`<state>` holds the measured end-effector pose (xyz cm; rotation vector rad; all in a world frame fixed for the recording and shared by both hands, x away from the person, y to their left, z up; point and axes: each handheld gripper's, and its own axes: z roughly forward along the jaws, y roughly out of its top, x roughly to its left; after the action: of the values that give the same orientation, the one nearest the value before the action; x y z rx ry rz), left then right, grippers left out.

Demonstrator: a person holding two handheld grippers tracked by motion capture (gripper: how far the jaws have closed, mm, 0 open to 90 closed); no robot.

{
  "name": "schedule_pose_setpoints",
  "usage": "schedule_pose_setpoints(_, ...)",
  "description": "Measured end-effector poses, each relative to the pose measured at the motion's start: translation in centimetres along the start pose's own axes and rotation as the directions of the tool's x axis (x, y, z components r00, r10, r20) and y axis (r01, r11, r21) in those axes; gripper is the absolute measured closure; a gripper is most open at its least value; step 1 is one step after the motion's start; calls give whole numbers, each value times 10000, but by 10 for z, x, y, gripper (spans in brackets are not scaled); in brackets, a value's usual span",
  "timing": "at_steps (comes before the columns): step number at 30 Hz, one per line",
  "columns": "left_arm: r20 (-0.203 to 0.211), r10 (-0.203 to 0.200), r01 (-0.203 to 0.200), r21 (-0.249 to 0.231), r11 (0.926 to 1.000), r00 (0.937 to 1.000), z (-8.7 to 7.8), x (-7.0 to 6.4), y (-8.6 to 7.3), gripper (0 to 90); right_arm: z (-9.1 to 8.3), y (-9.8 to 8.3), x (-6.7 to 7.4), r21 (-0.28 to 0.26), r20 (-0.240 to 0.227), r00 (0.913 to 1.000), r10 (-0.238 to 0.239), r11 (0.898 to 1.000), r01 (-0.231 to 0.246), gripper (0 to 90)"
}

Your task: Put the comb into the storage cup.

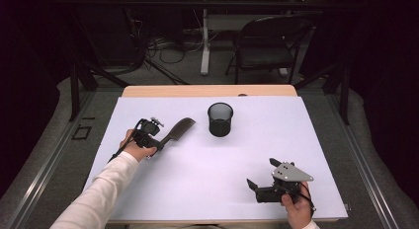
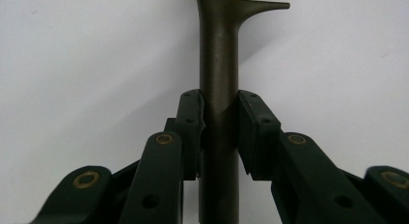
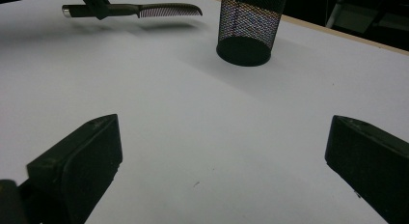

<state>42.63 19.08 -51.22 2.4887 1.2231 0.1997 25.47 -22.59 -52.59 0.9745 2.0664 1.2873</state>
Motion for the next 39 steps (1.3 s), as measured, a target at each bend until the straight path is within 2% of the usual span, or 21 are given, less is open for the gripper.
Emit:
schedule_pose_setpoints(12, -117, -528, 516, -835, 9952, 9985, -7, 5, -3, 721, 1, 0, 0, 37, -3, 10000, 3, 10000, -3, 0)
schedule_pose_setpoints(22, -138, -693, 665, -1500, 9865, 9975, -15, 2, -4, 721, 0, 0, 0, 40, -13, 10000, -40, 10000, 40, 0)
schedule_pose_setpoints(24, -164, -759, 718, -1754, 9819, 9970, -18, 0, -4, 721, 0, 0, 0, 59, -14, 10000, -41, 10000, 41, 0)
schedule_pose_setpoints(25, -164, -759, 718, -1754, 9819, 9970, -18, 0, -4, 721, 0, 0, 0, 59, -14, 10000, -41, 10000, 41, 0)
schedule_pose_setpoints(31, -79, -933, 884, -2486, 9646, 9956, -27, -4, -5, 721, 0, 0, 0, 53, -20, 10000, -72, 10000, 72, 0)
schedule_pose_setpoints(32, -80, -976, 918, -2710, 9582, 9952, -31, -5, -6, 721, 0, 0, 0, 54, -20, 10000, -76, 10000, 76, 0)
schedule_pose_setpoints(33, -80, -976, 918, -2710, 9582, 9952, -31, -5, -6, 721, 0, 0, 0, 54, -20, 10000, -76, 10000, 76, 0)
schedule_pose_setpoints(39, 61, -975, 940, -3303, 9392, 9952, -40, -11, -8, 721, 0, 0, 0, 55, -11, 10000, -69, 10000, 69, 0)
